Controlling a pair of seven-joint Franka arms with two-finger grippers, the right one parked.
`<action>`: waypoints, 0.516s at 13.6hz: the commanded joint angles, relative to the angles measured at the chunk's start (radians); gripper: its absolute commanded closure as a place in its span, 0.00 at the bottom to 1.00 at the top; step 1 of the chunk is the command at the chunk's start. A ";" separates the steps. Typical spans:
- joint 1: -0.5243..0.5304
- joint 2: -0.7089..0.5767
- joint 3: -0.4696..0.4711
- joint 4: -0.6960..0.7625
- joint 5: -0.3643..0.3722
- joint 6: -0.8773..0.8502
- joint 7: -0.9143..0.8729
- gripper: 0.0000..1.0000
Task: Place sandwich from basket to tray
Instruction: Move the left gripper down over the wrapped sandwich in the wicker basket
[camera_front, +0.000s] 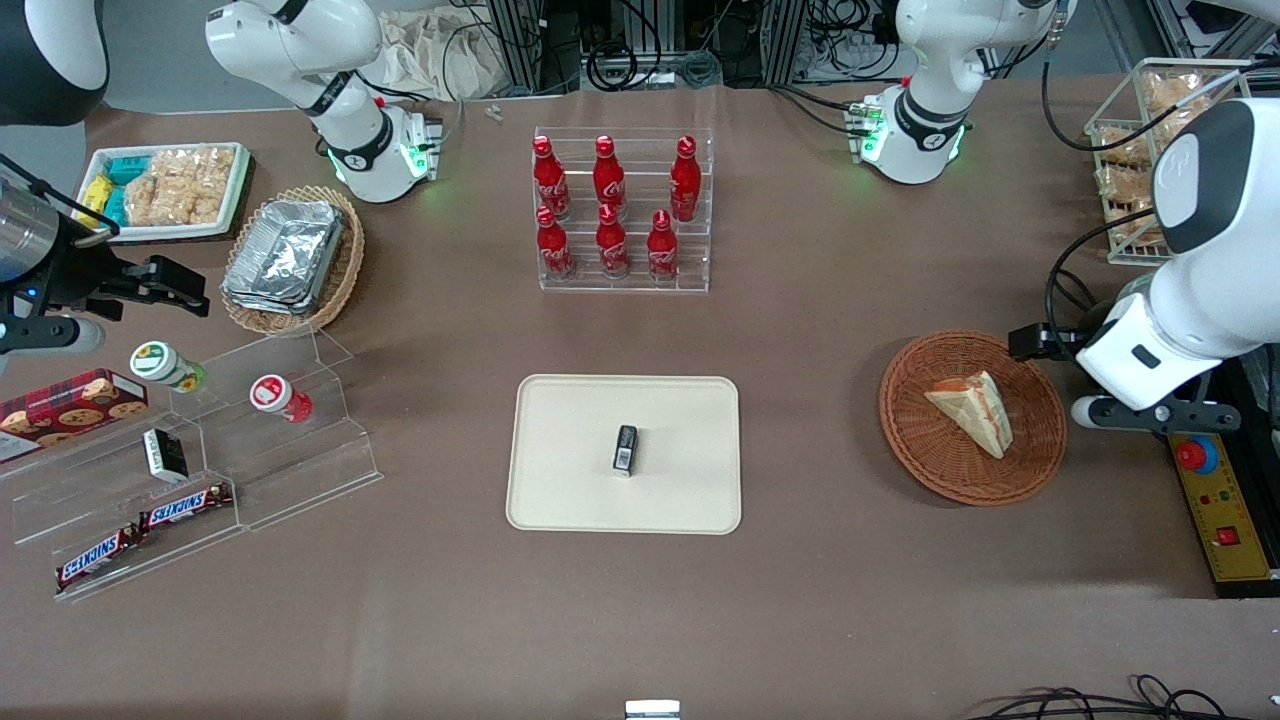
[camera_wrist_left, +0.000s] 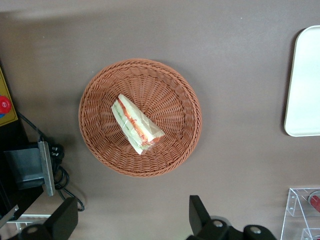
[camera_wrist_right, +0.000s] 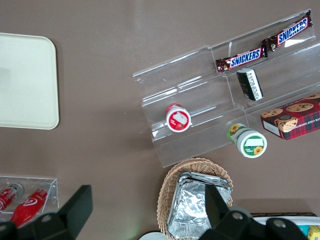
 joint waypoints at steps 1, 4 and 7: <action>0.003 0.009 0.002 0.027 0.007 -0.008 0.023 0.00; 0.007 0.017 0.007 0.027 0.006 -0.015 0.022 0.00; 0.030 0.032 0.013 -0.016 0.006 -0.021 -0.125 0.00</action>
